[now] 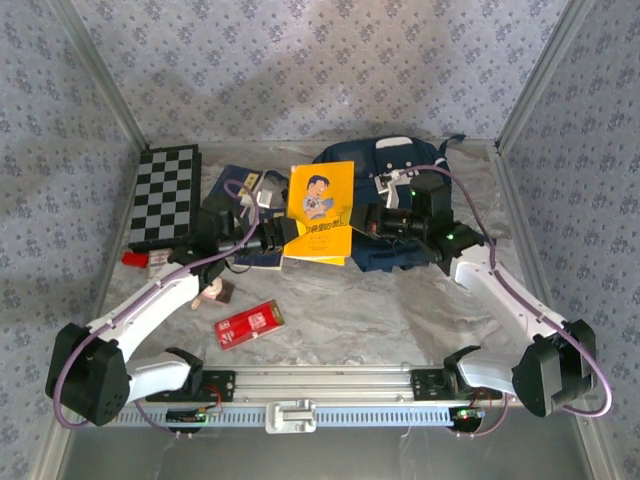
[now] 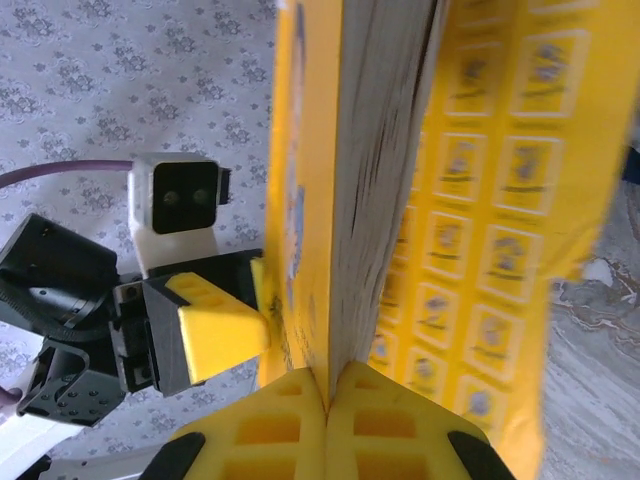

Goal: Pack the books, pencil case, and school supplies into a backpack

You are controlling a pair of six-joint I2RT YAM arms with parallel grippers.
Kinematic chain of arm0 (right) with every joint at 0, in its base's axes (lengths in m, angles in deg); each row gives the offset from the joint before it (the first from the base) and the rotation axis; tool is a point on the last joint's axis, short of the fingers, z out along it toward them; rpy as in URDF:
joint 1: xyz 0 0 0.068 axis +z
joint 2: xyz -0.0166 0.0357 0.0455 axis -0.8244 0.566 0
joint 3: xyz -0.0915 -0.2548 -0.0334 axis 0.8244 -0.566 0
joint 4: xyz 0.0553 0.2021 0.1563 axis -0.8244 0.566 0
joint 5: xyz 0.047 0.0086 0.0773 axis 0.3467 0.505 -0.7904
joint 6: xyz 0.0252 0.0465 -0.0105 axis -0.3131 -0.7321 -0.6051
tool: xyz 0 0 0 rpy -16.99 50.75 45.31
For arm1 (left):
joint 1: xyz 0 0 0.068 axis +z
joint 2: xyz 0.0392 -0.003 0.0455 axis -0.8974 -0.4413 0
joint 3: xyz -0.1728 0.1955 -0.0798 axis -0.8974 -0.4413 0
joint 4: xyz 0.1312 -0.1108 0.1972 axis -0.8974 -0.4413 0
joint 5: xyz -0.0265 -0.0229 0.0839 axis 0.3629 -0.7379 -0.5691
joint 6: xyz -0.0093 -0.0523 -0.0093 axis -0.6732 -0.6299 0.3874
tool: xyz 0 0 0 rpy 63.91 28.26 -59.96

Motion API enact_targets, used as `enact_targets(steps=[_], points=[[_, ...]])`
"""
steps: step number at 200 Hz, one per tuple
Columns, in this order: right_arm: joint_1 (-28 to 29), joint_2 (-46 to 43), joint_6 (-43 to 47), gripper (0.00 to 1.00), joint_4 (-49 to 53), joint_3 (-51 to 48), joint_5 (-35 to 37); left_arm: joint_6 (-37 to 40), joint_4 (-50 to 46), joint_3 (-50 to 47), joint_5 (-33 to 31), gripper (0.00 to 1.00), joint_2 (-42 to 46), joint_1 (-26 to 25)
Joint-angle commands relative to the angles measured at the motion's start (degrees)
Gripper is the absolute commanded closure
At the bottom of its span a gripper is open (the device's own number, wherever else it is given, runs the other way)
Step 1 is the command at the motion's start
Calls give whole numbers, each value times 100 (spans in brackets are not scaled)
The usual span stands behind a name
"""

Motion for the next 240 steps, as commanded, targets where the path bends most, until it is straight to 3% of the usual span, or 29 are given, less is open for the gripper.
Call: enact_targets(steps=[1, 16, 43, 73, 90, 110, 138, 168, 186, 206, 240], points=[[-40, 11, 122, 100, -368, 196, -260, -131, 625, 288, 259, 65, 7, -63], [-111, 51, 181, 100, -257, 166, -291, -250, 788, 313, 270, 75, -51, -68], [-259, 13, 218, 87, -183, 18, -313, -372, 950, 410, 194, 94, -80, -72], [-373, -148, 307, 48, 107, -88, -313, -551, 1227, 561, 83, 100, -144, -85], [-534, -326, 141, 17, 80, -343, -226, -728, 1525, 546, -29, 100, -152, -103], [-562, -343, -291, 0, -457, -646, -321, -871, 1813, 613, -84, 100, -244, -200], [-369, -132, -525, 0, -781, -695, -409, -827, 2011, 643, -405, 100, -399, -439], [-216, -19, -1493, 0, -2598, -942, -802, -942, 2247, 704, -393, 100, -683, -489], [-265, -150, -1700, 3, -2796, -958, -842, -700, 1956, 736, -520, 100, -703, -488], [-305, -345, -1512, 11, -2464, -909, -806, -287, 1244, 798, -719, 100, -672, -490], [-278, -267, -1147, 32, -1896, -839, -765, -227, 1249, 711, -701, 100, -746, -512]])
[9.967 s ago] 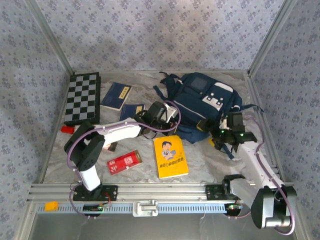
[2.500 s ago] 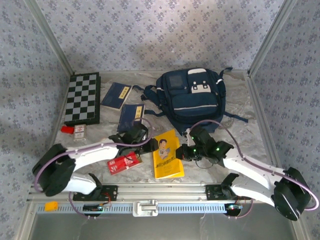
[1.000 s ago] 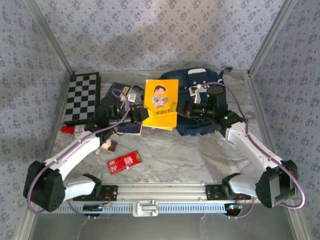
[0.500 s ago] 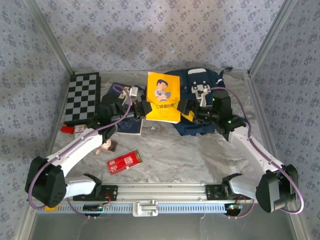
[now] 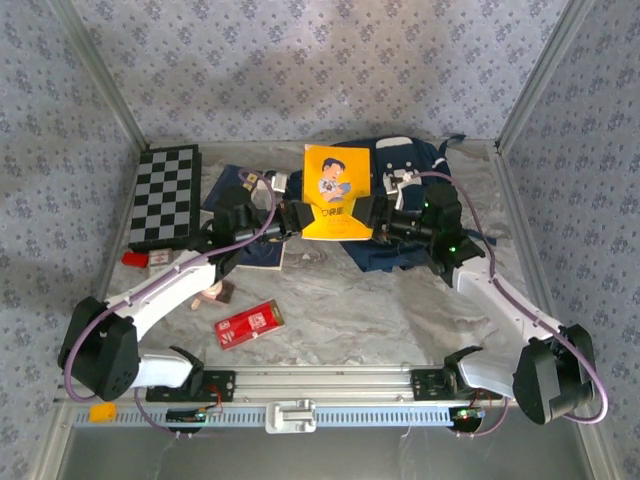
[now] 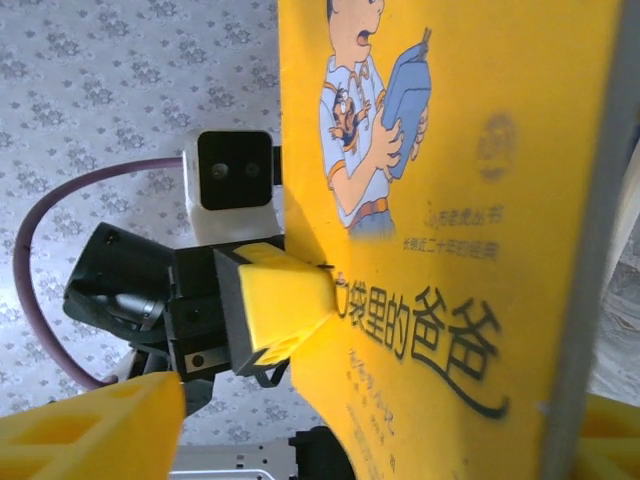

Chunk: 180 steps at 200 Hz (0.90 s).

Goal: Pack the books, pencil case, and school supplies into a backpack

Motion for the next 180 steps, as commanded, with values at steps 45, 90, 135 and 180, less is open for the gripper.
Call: enact_targets(steps=[45, 90, 135, 180], points=[[9, 116, 716, 68, 1011, 272, 105, 623, -424, 299, -55, 100, 39, -52], [-91, -103, 1412, 98, 2204, 478, 452, 1206, -1034, 497, -75, 89, 26, -93], [-603, -795, 2046, 100, 3936, 489, 1309, 3182, -2470, 1128, -593, 50, -262, -102], [-1691, -1642, 2238, 100, 5045, 52, 1682, 5117, -3355, 2275, -1491, 31, -1499, -488]])
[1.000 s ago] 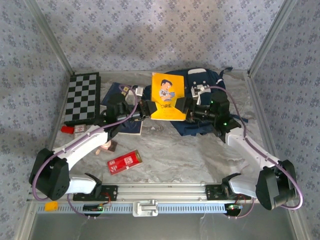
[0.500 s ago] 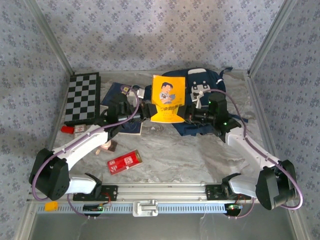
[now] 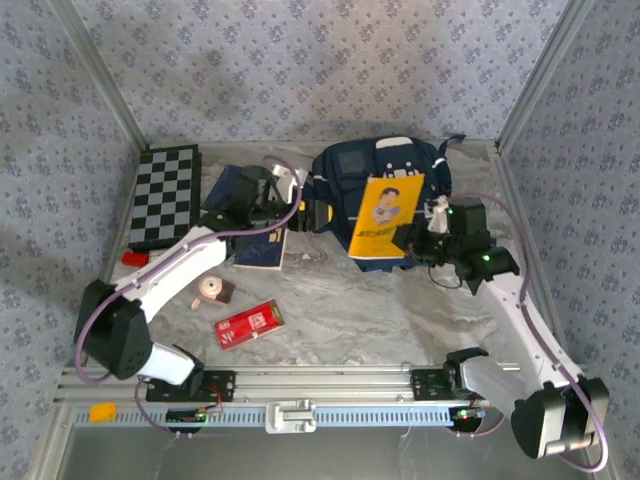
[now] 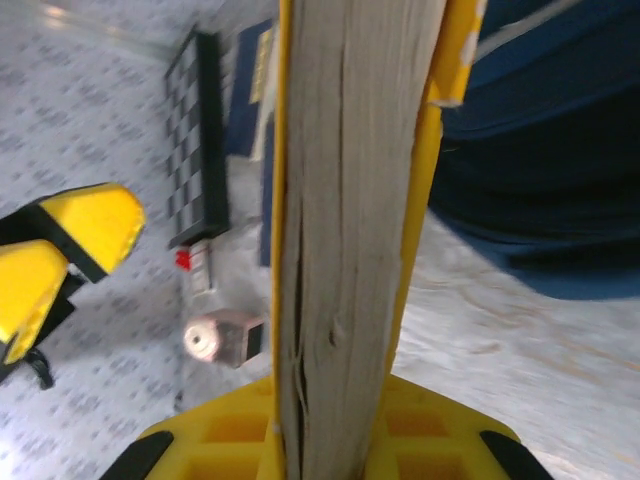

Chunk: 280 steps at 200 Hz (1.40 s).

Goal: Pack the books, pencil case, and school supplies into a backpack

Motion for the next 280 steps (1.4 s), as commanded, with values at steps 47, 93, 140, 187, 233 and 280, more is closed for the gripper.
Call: enact_targets(steps=[47, 93, 140, 187, 233, 280], points=[[-1663, -1428, 355, 100, 1680, -329, 506, 3238, -855, 1523, -970, 25, -1783, -985], [-2512, -1540, 547, 100, 2098, -380, 69, 4351, -1451, 2834, -1698, 21, -3092, -1350], [-2644, -1547, 548, 100, 2079, -435, -155, 4636, -2407, 4487, -1805, 15, -4397, -1444], [-2676, -1573, 546, 100, 2026, -572, -345, 4512, -3200, 5995, -1832, 21, -5488, -1410], [-2679, -1604, 766, 100, 2002, -636, -412, 4381, -3443, 6239, -1823, 68, -5676, -1406], [-2697, -1634, 821, 100, 2222, -539, -384, 4150, -3409, 6009, -1707, 100, -5103, -1466]])
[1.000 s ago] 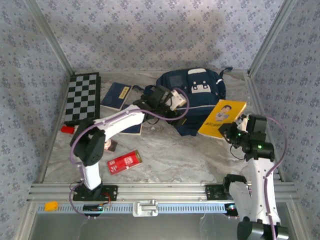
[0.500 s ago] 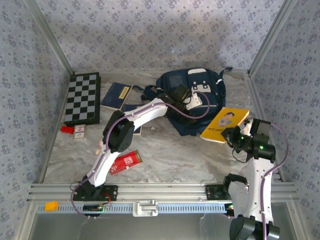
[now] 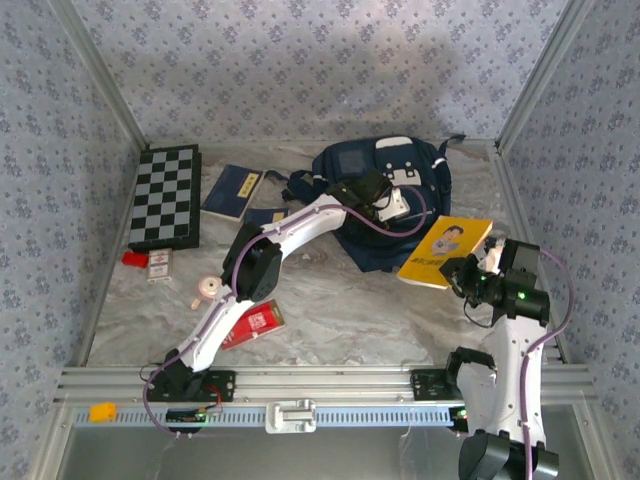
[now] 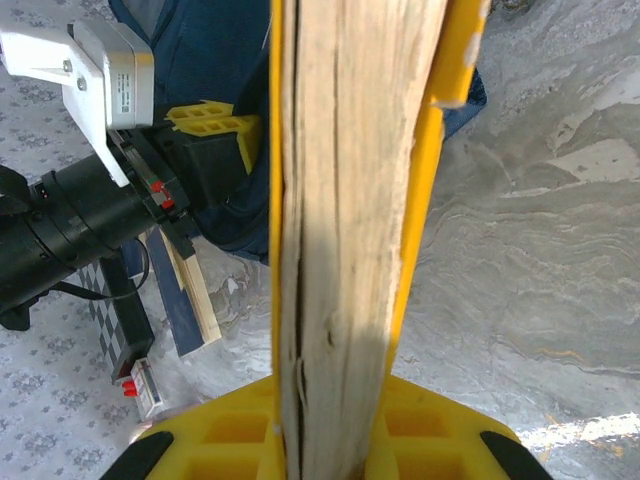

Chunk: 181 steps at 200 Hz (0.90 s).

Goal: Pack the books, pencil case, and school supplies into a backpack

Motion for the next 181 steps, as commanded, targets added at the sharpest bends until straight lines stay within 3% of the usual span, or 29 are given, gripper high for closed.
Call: enact_targets(steps=[1, 116, 149, 181], points=[[-50, -129, 217, 100, 36, 106, -174, -190, -228, -66, 55, 100, 522, -36], [-19, -133, 911, 100, 1977, 1043, -230, -1081, -175, -27, -445, 100, 1821, -39], [157, -110, 535, 100, 1479, 876, -817, -1098, -135, 155, -401, 100, 1992, -30], [702, 25, -138, 100, 508, 647, -686, -1016, -135, 289, -149, 100, 2091, -34]])
